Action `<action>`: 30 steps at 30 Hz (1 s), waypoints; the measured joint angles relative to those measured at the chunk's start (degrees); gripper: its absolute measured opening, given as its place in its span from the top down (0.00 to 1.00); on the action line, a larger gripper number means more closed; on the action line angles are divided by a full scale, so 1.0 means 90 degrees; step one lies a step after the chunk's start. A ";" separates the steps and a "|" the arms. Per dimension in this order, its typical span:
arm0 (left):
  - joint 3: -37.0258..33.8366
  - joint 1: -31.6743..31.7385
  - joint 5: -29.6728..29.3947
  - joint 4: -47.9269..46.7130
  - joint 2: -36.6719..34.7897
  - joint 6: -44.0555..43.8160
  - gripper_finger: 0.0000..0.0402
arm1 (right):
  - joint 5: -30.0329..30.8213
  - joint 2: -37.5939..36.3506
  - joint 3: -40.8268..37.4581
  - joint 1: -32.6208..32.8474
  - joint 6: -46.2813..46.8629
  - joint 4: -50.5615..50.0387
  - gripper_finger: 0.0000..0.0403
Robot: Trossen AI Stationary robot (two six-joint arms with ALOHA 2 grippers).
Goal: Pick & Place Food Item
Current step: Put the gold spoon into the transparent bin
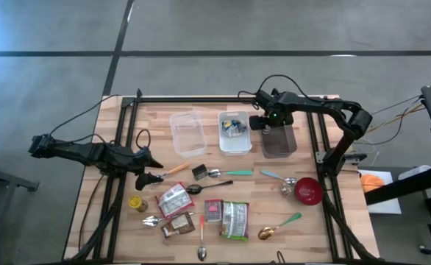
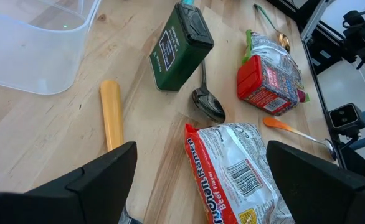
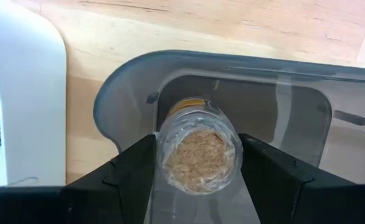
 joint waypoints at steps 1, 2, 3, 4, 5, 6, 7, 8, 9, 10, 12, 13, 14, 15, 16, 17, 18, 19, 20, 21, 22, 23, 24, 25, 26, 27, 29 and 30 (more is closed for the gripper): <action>0.0000 0.0000 0.0001 -0.0002 0.0000 0.0002 0.10 | -0.0002 0.0000 0.0000 0.0000 -0.0017 -0.0001 0.45; 0.0000 0.0000 0.0001 0.0000 0.0000 0.0002 0.10 | -0.0007 0.0000 0.0000 0.0000 -0.0019 -0.0001 0.45; 0.0000 0.0000 -0.0001 0.0000 0.0000 0.0002 0.10 | -0.0012 0.0000 0.0000 0.0002 -0.0038 -0.0003 0.45; 0.0000 0.0000 0.0001 -0.0002 0.0000 0.0000 0.10 | -0.0014 0.0000 0.0000 0.0002 -0.0058 -0.0006 0.45; 0.0000 0.0000 0.0000 -0.0001 0.0000 0.0002 0.10 | -0.0015 0.0000 0.0000 0.0002 -0.0071 -0.0006 0.45; 0.0000 0.0000 0.0001 -0.0001 0.0000 0.0002 0.10 | -0.0021 0.0000 0.0000 0.0009 -0.0106 -0.0006 0.45; 0.0000 0.0000 0.0001 -0.0001 0.0000 0.0002 0.10 | -0.0029 0.0000 0.0000 0.0021 -0.0113 -0.0013 0.45; 0.0000 0.0000 0.0000 -0.0001 0.0000 0.0002 0.10 | -0.0052 -0.0001 0.0000 0.0036 -0.0111 -0.0027 0.45; 0.0000 0.0000 0.0001 -0.0001 0.0000 0.0001 0.10 | -0.0114 -0.0007 0.0002 0.0042 -0.0117 -0.0054 0.45; 0.0000 0.0000 0.0001 -0.0001 0.0000 0.0001 0.10 | -0.0195 -0.0025 0.0011 0.0046 -0.0170 -0.0096 0.45; 0.0000 0.0000 0.0001 0.0000 0.0000 0.0002 0.10 | -0.0358 -0.0105 0.0051 0.0046 -0.0275 -0.0113 0.45; 0.0000 0.0000 0.0001 -0.0002 0.0000 0.0002 0.10 | -0.0429 -0.0176 0.0063 0.0046 -0.0289 -0.0120 0.45; 0.0000 0.0001 -0.0001 -0.0001 0.0000 0.0000 0.10 | -0.0470 -0.0256 0.0081 0.0046 -0.0295 -0.0137 0.44; 0.0000 0.0000 0.0001 -0.0002 0.0000 0.0002 0.10 | -0.0490 -0.0323 0.0101 0.0053 -0.0286 -0.0144 0.44; 0.0000 0.0000 0.0001 -0.0001 0.0000 0.0002 0.10 | -0.0496 -0.0386 0.0123 0.0053 -0.0257 -0.0171 0.44; 0.0000 0.0000 0.0001 -0.0001 0.0000 0.0000 0.10 | -0.0494 -0.0455 0.0131 0.0053 -0.0221 -0.0230 0.44; 0.0000 0.0000 0.0000 0.0000 0.0000 0.0002 0.10 | -0.0496 -0.0525 0.0131 0.0056 -0.0175 -0.0297 0.44; 0.0000 0.0000 0.0001 -0.0001 0.0000 0.0001 0.10 | -0.0498 -0.0615 0.0131 0.0056 -0.0139 -0.0337 0.44; 0.0000 0.0000 0.0001 -0.0001 0.0000 0.0002 0.10 | -0.0498 -0.0700 0.0136 0.0058 -0.0103 -0.0410 0.44; 0.0000 0.0000 -0.0001 -0.0002 0.0000 0.0001 0.10 | -0.0498 -0.0784 0.0136 0.0058 -0.0065 -0.0541 0.44; 0.0000 0.0000 -0.0001 0.0000 0.0000 0.0000 0.10 | -0.0522 -0.0864 0.0136 0.0056 -0.0059 -0.0696 0.44; 0.0000 0.0000 0.0001 -0.0002 0.0000 0.0001 0.10 | -0.0573 -0.0944 0.0136 0.0062 -0.0061 -0.0864 0.44; 0.0000 0.0000 0.0001 0.0000 0.0000 0.0000 0.10 | -0.0642 -0.1028 0.0136 0.0086 -0.0063 -0.1073 0.44; 0.0000 0.0000 0.0001 0.0000 0.0000 0.0002 0.10 | -0.0694 -0.1114 0.0136 0.0122 -0.0073 -0.1303 0.44; 0.0000 0.0000 0.0001 -0.0002 0.0000 0.0002 0.10 | -0.0755 -0.1215 0.0136 0.0183 -0.0081 -0.1559 0.44; 0.0000 0.0000 0.0000 -0.0001 0.0000 0.0002 0.10 | -0.0794 -0.1313 0.0136 0.0262 -0.0077 -0.1817 0.44; 0.0000 0.0002 0.0001 -0.0002 0.0000 0.0001 0.10 | -0.0814 -0.1499 0.0136 0.0494 0.0022 -0.2275 0.44; 0.0000 0.0000 0.0001 0.0000 0.0000 0.0002 0.10 | -0.0812 -0.1589 0.0136 0.0646 0.0128 -0.2451 0.44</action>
